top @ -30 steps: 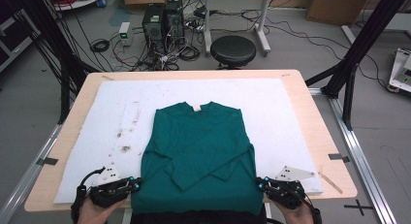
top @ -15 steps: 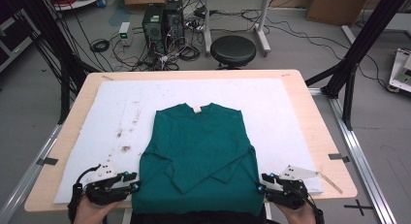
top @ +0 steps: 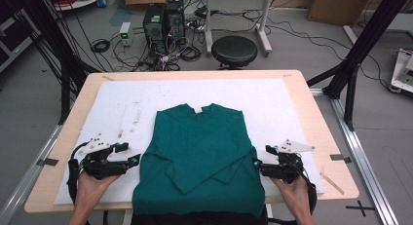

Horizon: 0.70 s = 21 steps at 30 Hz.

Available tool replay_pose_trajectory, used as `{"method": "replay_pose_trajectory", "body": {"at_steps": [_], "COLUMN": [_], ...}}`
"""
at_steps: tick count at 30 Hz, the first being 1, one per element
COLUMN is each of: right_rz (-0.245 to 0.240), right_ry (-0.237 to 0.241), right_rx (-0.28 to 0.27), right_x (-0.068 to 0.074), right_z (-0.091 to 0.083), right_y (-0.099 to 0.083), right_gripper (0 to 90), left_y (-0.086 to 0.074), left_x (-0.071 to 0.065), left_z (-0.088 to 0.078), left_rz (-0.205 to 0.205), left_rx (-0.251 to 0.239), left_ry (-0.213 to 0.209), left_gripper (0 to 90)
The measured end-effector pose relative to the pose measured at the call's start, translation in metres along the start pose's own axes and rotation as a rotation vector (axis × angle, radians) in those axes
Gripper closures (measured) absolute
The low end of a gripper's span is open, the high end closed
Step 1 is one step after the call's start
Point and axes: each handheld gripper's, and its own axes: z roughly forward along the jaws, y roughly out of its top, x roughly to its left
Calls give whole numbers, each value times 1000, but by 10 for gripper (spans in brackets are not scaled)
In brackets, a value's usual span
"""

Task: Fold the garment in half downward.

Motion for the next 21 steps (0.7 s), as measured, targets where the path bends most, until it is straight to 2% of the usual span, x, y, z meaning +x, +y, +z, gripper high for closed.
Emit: {"method": "replay_pose_trajectory", "body": {"at_steps": [3,6,8,10,12,15,19,21], "right_rz": [-5,-8,2,8,1,-16,14,14], "right_ry": [-1,-19,-62,-72,-101,-145,-143,-145], "right_rx": [15,14,17,9,4,6,31,44], "right_x": [-7,-13,-17,-21,-24,-27,-34,-35], "right_z": [10,23,29,36,42,52,65,71], "right_y": [9,17,20,24,29,33,36,36], "right_gripper": [288,246,245,243,234,234,230,230], "left_y": [9,17,22,29,39,48,59,63], "left_x": [5,10,15,18,20,23,27,29], "left_z": [10,19,25,33,43,57,75,80], "left_rz": [23,32,26,34,62,79,95,88], "left_rx": [19,25,32,61,82,101,127,123], "left_ry": [31,52,52,49,54,55,73,66], "left_gripper": [296,296,297,331,334,337,339,385]}}
